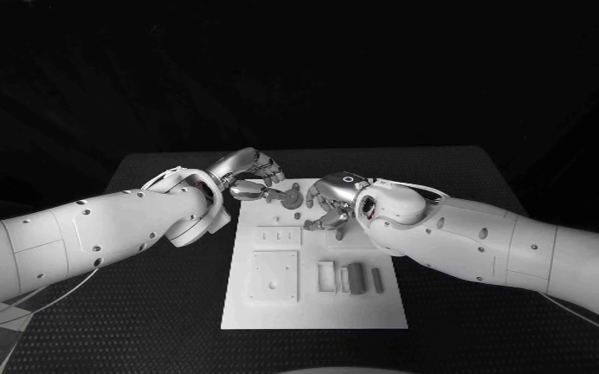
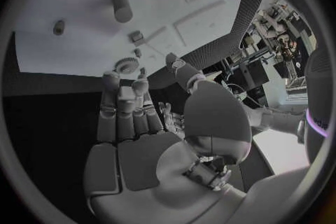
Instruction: Assemble the parts on the task board
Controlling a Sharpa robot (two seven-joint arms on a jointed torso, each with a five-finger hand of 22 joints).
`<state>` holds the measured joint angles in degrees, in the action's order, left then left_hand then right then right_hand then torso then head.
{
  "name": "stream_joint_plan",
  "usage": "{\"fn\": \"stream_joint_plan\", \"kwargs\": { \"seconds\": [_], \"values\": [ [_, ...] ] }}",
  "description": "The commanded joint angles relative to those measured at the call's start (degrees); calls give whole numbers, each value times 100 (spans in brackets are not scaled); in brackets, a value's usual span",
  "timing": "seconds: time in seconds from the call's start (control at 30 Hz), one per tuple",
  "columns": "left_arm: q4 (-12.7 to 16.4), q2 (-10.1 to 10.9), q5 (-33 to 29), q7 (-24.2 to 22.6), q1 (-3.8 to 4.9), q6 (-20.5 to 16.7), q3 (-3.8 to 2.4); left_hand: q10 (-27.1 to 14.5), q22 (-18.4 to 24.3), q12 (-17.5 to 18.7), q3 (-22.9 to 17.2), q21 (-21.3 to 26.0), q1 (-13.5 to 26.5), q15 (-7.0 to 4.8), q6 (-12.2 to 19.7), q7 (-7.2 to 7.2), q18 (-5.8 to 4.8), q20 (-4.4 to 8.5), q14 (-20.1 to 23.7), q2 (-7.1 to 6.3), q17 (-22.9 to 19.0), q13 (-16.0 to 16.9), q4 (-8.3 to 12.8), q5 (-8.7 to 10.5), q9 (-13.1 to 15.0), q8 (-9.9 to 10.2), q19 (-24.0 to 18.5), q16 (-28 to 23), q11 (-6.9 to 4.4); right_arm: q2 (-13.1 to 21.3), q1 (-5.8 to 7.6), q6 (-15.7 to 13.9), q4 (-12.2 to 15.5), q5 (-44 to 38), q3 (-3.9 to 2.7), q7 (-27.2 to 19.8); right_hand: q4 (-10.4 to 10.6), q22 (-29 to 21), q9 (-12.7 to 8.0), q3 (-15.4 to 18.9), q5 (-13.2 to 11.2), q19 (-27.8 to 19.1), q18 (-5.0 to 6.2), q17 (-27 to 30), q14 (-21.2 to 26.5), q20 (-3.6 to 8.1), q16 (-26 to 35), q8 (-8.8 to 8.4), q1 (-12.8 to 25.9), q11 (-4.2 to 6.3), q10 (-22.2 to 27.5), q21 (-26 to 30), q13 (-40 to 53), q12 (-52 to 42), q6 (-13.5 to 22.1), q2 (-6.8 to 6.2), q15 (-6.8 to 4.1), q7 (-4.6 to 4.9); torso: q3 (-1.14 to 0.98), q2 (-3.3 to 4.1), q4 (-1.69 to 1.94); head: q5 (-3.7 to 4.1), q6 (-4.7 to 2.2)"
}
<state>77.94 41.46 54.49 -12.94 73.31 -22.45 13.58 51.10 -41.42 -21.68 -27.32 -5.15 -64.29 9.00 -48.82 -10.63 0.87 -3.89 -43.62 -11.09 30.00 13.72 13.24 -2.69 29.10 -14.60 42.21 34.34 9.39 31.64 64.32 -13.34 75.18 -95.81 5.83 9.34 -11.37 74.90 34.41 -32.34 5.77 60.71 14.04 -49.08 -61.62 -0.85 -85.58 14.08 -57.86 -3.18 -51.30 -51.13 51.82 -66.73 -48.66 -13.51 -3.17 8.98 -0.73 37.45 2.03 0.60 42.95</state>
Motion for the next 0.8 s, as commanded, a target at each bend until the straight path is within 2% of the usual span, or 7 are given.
{"fn": "stream_joint_plan", "kwargs": {
  "seconds": [0.03,0.33,0.5,0.8],
  "values": [
    [37,13,37,1,20,31,-5,48,11,-44,29,21,-2,-6,-32,8,-74,8,-30,-40,7,11,-6,-38,1,-25,50,22,-2,-69,2,89,-117,-467,38,315,46,92,-8,6,24,-4,96,2,23,5,-19,25,-1,35,17,-8,-8,-28,-70,-75,-11,18,-10,16,21,10,21],
    [100,19,36,6,80,17,-5,62,20,-58,29,30,-3,-7,-39,11,-81,14,-29,-36,12,17,-6,-39,1,-29,58,20,-11,-346,-35,82,-396,-537,192,326,65,93,-9,-11,25,-7,96,4,25,8,-20,32,-26,40,19,-8,-13,-32,-83,-76,-15,14,0,66,48,19,21],
    [146,18,35,8,108,23,-5,66,24,-62,29,33,-5,-8,-42,12,-83,17,-29,-31,15,20,-5,-40,1,-31,62,19,-13,-480,-81,86,-594,-577,218,314,71,94,-10,-30,26,-8,96,5,24,12,-24,37,-63,44,19,-10,-17,-39,-95,-59,-19,9,8,95,68,26,10],
    [191,17,26,18,156,30,-5,68,29,-66,29,38,-4,-8,-45,14,-86,19,-29,-26,17,22,-6,-40,1,-33,67,17,-15,-602,-126,124,-759,-593,280,289,74,98,-8,-37,22,-8,96,5,20,14,-34,51,-97,53,14,-17,-18,-57,-120,-36,-26,-2,20,135,99,25,15]
  ]
}}
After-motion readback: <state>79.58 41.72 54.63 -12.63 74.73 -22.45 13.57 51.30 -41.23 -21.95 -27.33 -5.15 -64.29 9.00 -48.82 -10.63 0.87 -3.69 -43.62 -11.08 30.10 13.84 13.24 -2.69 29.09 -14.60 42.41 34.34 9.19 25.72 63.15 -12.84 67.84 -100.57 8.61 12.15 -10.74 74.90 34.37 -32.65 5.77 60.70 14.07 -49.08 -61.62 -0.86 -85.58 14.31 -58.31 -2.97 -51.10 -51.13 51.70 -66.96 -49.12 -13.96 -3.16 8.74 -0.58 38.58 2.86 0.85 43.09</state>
